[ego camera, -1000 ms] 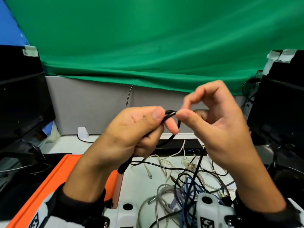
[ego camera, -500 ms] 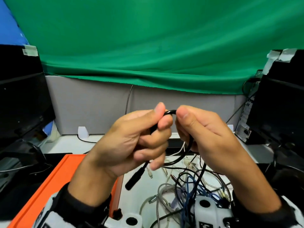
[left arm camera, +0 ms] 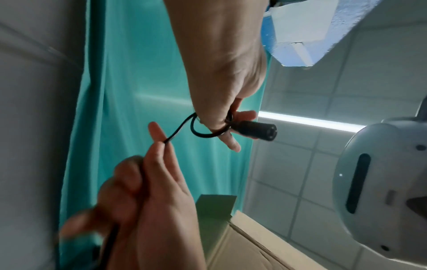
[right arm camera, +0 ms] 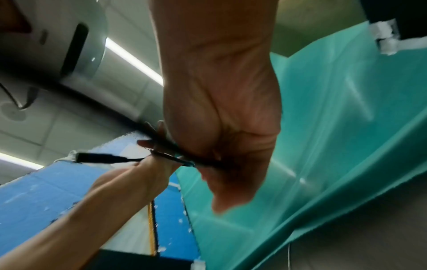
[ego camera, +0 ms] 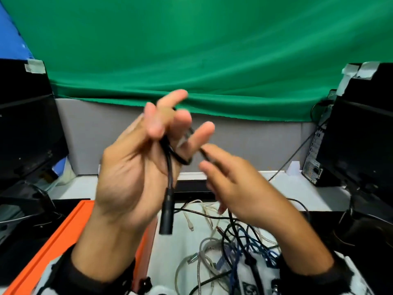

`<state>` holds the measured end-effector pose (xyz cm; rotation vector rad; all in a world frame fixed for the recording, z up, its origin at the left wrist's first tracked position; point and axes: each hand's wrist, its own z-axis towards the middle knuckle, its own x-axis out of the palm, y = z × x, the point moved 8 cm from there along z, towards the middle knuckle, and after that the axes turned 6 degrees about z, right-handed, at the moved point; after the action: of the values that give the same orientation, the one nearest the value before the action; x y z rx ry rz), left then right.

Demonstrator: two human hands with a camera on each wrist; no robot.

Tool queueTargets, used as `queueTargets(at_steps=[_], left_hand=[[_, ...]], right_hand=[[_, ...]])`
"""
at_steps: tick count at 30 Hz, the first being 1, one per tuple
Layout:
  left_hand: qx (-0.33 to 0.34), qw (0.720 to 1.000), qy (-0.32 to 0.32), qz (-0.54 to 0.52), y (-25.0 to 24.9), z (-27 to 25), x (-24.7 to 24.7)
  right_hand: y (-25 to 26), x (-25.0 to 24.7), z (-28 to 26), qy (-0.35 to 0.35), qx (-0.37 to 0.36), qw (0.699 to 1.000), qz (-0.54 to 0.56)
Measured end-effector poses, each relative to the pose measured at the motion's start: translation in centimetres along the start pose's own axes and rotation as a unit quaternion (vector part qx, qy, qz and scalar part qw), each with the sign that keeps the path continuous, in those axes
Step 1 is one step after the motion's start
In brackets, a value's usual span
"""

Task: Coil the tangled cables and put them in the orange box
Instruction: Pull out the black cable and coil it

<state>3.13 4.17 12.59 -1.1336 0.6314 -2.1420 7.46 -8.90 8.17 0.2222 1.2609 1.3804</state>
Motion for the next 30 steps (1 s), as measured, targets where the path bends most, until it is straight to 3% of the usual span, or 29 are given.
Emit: queueTargets(at_steps=[3,6,8,12,14,17,20,23,25,27,30], left_hand=[[0.13,0.975,-0.023,0.18,-0.7,0.8,-0.5],[0.139,0.919,0.009,0.368,-0.8,0.9,-0.5],[0.077,0.883,0.056,0.459,0.1,0.6,-0.9],[-0.119,0.801,0.151,0.566,3.2,-0.8,-2.0],[-0.177,0.786,0.199,0.558,4.5,-1.3,-1.7],[-0.21,0.796,0.268,0.5,6.0,-1.8,-0.5],[-0.21,0.857,0.268,0.387,6.0,-1.5,0.1],[-0.151,0.939,0.193,0.24,4.6,-0.4,0.5],[-0.122,0.974,0.145,0.122,3.9,0.2,0.3],[-0.122,0.983,0.133,-0.015,3.5,0.7,0.4],[-0.069,0.995,-0.004,-0.073,2.1,2.0,-2.1]], right_hand=[[0.0,3.3,-0.9,0.133,0.047,0.99,-0.026],[1.5,4.3,-1.9,0.206,0.004,0.975,-0.086],[2.1,3.6,-2.1,0.208,-0.016,0.971,-0.119],[1.5,0.5,-2.4,0.168,0.012,0.979,-0.115],[1.4,-1.3,-2.7,0.135,0.014,0.987,-0.085],[2.0,-3.2,-2.9,0.102,-0.013,0.995,-0.014],[2.8,-3.5,-3.0,0.09,-0.057,0.99,0.089],[2.6,-3.7,-2.2,0.031,-0.085,0.986,0.141],[2.0,-3.4,-1.6,0.009,-0.079,0.985,0.153],[1.7,-2.5,-1.2,0.027,-0.072,0.988,0.137],[0.8,-1.3,-1.2,0.071,-0.035,0.996,0.032]])
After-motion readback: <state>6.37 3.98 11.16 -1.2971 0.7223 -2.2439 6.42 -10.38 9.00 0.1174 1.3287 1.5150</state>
